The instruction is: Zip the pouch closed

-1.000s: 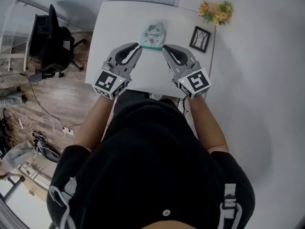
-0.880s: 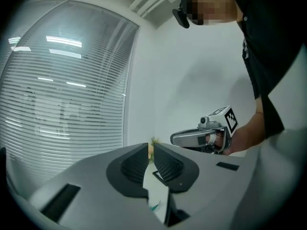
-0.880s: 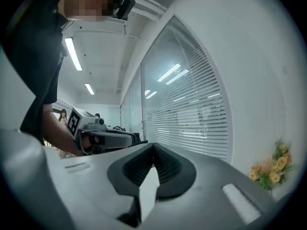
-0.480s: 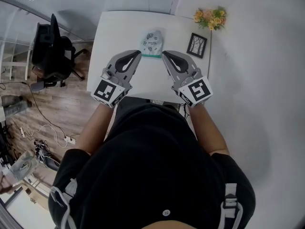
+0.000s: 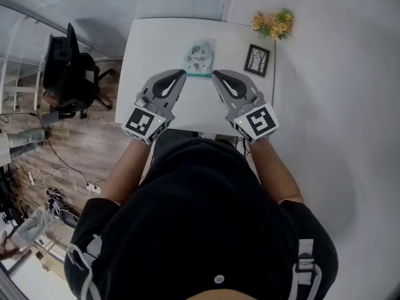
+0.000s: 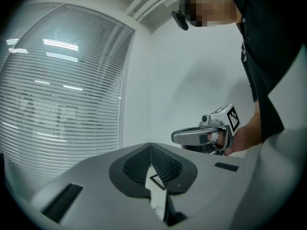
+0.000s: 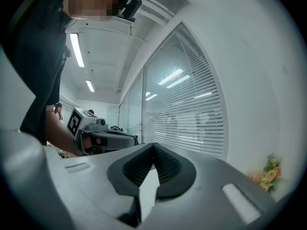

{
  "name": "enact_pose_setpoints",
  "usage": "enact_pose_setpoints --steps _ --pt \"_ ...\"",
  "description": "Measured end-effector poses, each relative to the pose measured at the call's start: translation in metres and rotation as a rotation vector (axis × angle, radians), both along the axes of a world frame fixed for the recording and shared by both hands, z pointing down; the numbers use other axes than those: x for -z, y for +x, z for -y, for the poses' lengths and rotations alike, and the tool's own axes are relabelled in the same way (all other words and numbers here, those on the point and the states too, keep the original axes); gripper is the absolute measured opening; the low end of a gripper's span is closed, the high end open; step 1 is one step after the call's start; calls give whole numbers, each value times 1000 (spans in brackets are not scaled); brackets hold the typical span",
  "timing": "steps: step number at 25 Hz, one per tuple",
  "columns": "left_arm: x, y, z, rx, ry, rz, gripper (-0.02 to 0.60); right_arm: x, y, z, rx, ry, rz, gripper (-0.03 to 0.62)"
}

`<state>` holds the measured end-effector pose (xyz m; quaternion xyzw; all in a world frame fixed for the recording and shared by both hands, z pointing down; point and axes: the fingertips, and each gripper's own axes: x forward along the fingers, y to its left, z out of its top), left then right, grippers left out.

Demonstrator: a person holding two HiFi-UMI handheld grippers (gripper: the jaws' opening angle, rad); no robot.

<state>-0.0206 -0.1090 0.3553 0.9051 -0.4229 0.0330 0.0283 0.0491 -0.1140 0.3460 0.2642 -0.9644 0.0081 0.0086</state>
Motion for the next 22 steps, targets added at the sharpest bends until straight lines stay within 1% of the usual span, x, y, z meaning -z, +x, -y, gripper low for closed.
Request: enact_pose_setpoints --steps 3,22 --pt "4 2 -3 7 3 -12 9 1 0 -4 2 4 -10 11" --pt "-7 -1 -8 24 -18 19 9 -9 8 -8 -35 -15 -12 11"
